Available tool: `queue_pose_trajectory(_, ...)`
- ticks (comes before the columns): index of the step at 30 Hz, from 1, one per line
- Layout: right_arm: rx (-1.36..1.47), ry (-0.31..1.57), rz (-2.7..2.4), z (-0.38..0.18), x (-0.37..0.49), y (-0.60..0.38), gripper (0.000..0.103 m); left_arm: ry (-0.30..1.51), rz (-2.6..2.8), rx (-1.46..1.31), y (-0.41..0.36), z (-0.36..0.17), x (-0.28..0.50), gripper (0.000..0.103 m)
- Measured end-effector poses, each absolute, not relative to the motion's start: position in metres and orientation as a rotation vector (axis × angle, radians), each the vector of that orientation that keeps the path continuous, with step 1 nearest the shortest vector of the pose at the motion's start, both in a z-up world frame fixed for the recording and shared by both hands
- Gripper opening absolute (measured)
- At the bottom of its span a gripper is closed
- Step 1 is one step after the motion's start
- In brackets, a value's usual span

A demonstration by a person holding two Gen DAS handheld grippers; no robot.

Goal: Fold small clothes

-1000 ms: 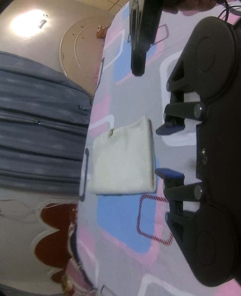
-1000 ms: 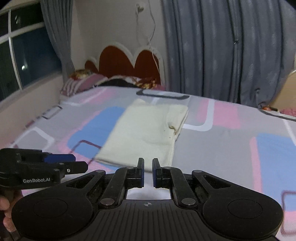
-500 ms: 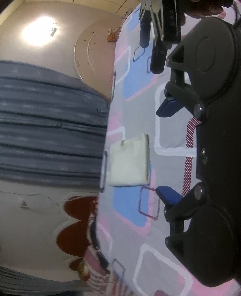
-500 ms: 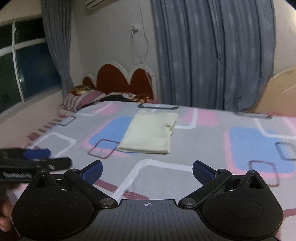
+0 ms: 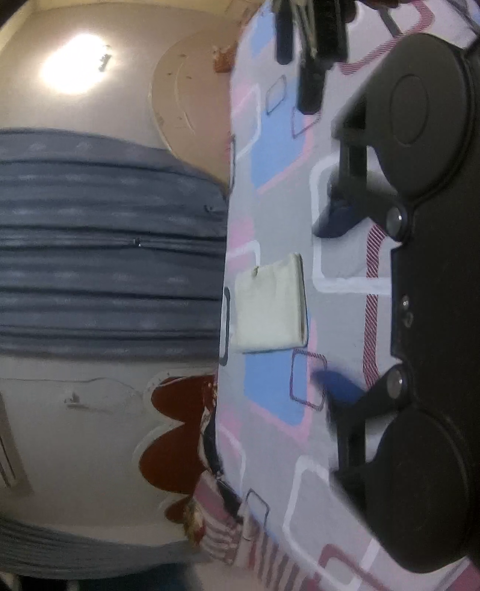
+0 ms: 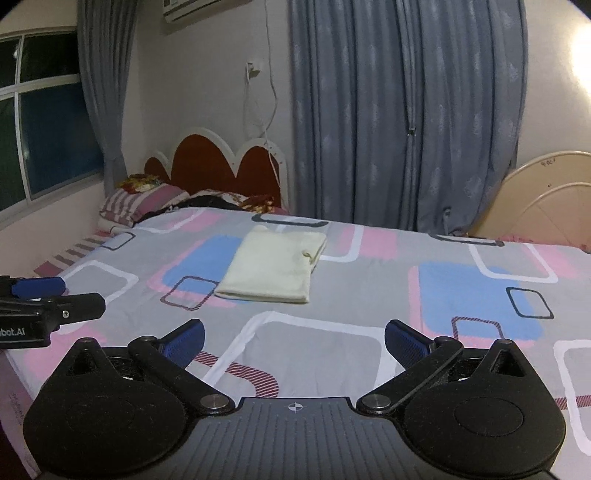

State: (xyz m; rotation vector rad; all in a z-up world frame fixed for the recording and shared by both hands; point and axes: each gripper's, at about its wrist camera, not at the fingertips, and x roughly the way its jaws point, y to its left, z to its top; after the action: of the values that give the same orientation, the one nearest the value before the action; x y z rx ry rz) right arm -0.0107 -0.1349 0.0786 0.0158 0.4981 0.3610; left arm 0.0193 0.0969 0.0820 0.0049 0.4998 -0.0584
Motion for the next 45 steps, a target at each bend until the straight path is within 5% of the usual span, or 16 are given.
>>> queue_pose_trajectory(1,0.015,0.493,0.362,0.079,-0.011,-0.135,0.102,0.511,-0.063,0.003,0.098,0.082,0.02,0.02)
queue_pose_trajectory(2,0.015,0.489,0.361,0.079,-0.012,-0.134,0.102,0.503,-0.06,0.017,0.096,0.083,0.019,0.021)
queue_pose_trajectory(3,0.015,0.487,0.36,0.08,-0.012,-0.134,0.103,0.488,-0.031,0.038,0.093,0.084,0.018,0.037)
queue_pose_trajectory(4,0.015,0.484,0.362,0.08,-0.011,-0.135,0.103,0.48,0.01,0.052,0.09,0.084,0.018,0.103)
queue_pose_trajectory(45,-0.013,0.471,0.361,0.082,-0.01,-0.142,0.103,0.413,-0.02,0.085,0.081,0.085,0.017,0.103)
